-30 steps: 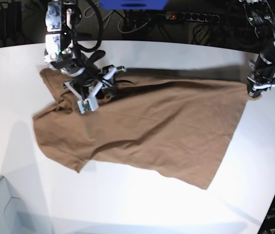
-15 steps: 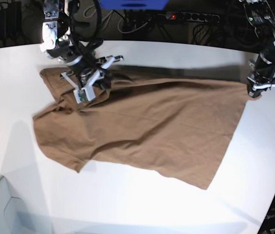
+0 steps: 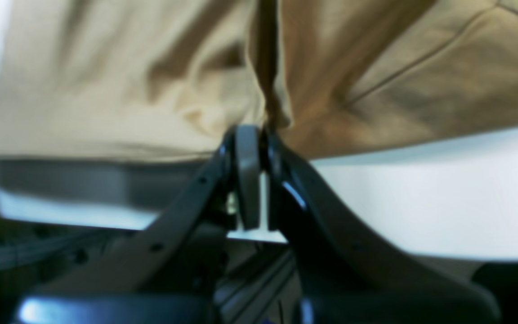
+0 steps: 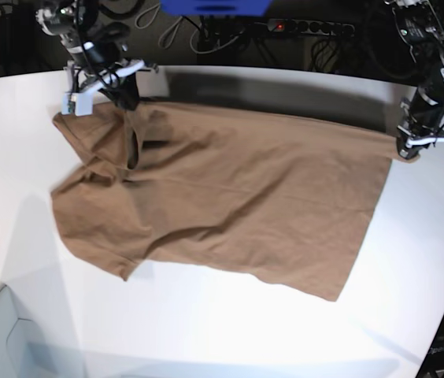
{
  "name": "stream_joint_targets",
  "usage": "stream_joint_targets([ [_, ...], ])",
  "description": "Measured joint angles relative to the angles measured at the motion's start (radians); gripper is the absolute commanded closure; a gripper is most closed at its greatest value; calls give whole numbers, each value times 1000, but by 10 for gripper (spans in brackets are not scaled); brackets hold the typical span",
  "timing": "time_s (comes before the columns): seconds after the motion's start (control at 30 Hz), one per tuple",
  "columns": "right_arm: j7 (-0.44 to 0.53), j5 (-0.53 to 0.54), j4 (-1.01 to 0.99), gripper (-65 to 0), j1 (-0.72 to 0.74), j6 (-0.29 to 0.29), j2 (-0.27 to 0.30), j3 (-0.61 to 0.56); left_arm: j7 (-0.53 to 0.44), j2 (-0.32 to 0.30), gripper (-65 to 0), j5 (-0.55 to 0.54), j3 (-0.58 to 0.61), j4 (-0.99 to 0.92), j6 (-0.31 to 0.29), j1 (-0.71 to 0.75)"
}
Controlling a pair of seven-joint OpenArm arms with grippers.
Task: Layout the t-shirt on the table in an organized manner, then fold the t-shirt properly
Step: 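Release the fabric and raise the right gripper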
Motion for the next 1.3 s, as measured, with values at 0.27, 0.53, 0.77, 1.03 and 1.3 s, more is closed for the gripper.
stream_joint_targets([
  [0.27,12,21,-160,0,-50,0,-2,-32,-11,-1,-2,2,19,0,0,-6],
  [0.53,6,251,-240,0,-53,0,-3,33,-12,7,-2,5,90,0,0,-9],
  [0.77,7,352,-238,-149,-114,0,-2,41,-12,8,-2,6,92,-1,0,-7],
  [1.03,8,433,-137,-194,-159,0,6,80,-11,7,-2,5,95,-1,0,-7],
  [1.3,5,436,-103,-194,-161,-1,0,219,-11,6,-2,4,96,-1,0,-7],
])
